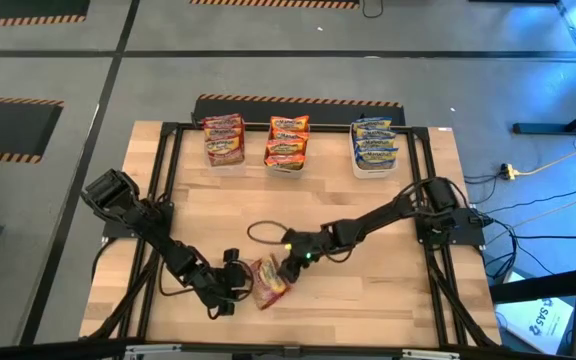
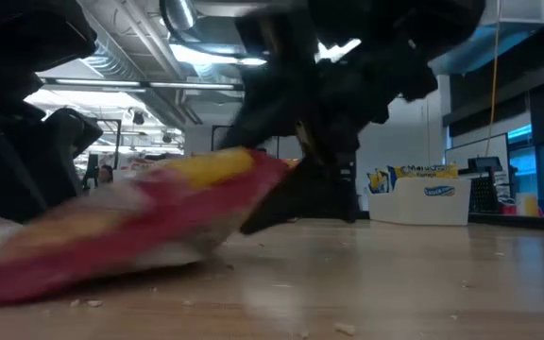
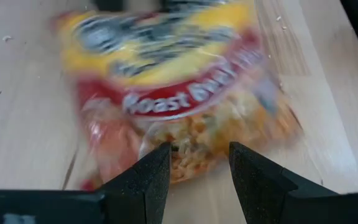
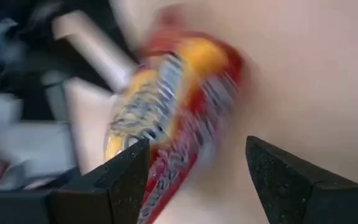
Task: Sort Maruchan noodles
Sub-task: Put the red noodle pack into the transparent bin
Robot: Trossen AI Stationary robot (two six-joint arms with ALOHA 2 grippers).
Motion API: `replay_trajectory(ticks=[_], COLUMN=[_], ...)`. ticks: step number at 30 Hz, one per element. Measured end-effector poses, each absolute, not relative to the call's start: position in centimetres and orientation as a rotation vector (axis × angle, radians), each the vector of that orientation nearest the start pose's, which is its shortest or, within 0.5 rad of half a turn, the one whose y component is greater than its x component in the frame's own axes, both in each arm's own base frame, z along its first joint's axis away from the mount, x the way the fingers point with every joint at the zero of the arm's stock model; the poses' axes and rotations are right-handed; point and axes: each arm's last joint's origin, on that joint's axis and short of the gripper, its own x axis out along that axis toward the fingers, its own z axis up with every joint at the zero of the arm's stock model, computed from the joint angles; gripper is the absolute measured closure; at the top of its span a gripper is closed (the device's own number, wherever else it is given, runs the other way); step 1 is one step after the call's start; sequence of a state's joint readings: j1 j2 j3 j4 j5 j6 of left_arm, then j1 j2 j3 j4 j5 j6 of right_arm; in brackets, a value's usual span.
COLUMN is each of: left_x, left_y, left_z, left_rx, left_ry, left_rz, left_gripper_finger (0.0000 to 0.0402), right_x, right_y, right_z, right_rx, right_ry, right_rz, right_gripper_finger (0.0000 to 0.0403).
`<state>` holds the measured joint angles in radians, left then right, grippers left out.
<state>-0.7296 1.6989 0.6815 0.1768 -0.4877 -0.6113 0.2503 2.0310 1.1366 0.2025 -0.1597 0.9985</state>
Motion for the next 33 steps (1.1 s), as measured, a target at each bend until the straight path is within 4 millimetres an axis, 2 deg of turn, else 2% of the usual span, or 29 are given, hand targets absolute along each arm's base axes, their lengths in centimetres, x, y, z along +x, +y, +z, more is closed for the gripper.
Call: replay_trajectory(ticks=[2, 6, 14, 18, 24, 30, 33], left_x=[23.0, 23.0, 23.1, 23.1, 23.1, 23.3, 23.4], left_y=[-18.7, -18.7, -18.7, -18.7, -18.9, -19.4, -19.5], left_z=[11.9, 12.0, 12.0, 12.0, 12.1, 14.4, 14.9], left_rx=[-0.102, -0.099, -0.099, -0.100, -0.103, -0.141, -0.156], left_ry=[0.715, 0.703, 0.700, 0.700, 0.715, 0.715, 0.706], left_rz=[-0.004, -0.008, -0.008, -0.007, -0.037, -0.145, -0.165], left_gripper_finger=[0.0243, 0.0243, 0.0243, 0.0243, 0.0243, 0.0243, 0.0243], right_x=[40.1, 40.6, 40.5, 40.0, 39.9, 39.4, 39.1], right_y=[11.4, 11.6, 11.8, 12.6, 13.2, 14.3, 15.0], right_z=[12.2, 10.9, 11.3, 11.0, 11.1, 11.1, 11.2], right_rx=[0.954, 1.003, 1.068, 1.088, 1.080, 1.101, 1.106], right_ry=[0.810, 0.805, 0.845, 0.903, 0.897, 0.966, 0.996], right_rz=[0.082, 0.113, 0.171, 0.165, 0.180, 0.237, 0.288], right_gripper_finger=[0.0152, 0.0152, 0.0152, 0.0152, 0.0152, 0.0152, 0.0152])
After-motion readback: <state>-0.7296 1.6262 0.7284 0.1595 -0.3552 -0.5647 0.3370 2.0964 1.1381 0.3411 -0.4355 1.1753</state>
